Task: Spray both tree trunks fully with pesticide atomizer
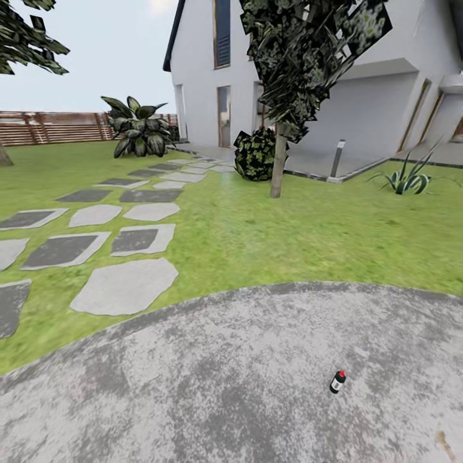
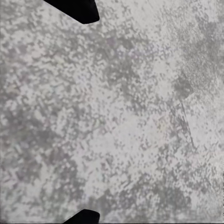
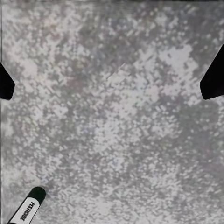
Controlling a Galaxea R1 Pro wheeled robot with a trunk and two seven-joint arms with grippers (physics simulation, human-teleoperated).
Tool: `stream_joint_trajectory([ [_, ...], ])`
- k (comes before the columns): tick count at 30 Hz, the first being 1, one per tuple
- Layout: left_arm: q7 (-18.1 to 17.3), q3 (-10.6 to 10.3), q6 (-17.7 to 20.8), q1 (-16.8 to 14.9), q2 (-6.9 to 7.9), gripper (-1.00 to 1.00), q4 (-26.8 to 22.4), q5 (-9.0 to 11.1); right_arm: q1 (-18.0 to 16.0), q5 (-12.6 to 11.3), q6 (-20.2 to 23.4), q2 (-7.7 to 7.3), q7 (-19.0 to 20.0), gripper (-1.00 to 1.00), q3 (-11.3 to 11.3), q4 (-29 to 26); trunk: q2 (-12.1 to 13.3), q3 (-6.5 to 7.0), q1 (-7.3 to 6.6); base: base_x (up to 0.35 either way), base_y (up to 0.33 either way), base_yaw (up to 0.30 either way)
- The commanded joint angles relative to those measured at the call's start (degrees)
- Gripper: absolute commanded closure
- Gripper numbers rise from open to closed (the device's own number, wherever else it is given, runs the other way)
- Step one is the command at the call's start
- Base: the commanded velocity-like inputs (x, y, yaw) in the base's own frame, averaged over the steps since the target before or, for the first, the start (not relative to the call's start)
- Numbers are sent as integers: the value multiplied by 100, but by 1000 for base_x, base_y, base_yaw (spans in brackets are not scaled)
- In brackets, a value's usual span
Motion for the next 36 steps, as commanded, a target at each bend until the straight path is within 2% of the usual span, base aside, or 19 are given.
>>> stream_joint_trajectory([
  [1, 12, 25, -19, -2, -1, -100, 4, -40, -4, 2, -18, 0, -2, -100, 0, 6, -2, -5, -1, 0, 0, -290],
  [18, 4, 20, -1, -2, -1, -100, 4, -39, -4, -39, -12, 0, 1, -100, -55, -58, -2, -5, -1, 1, 0, -296],
  [24, 4, 20, -1, -2, -1, -100, 4, -39, -4, -42, -1, 9, 2, -100, -47, -39, -2, -22, -1, 165, 49, -285],
  [36, 4, 20, -12, -2, -6, -100, 4, -39, -4, -42, -1, 9, 5, -100, -46, -29, -2, -89, -1, 254, 229, -261],
])
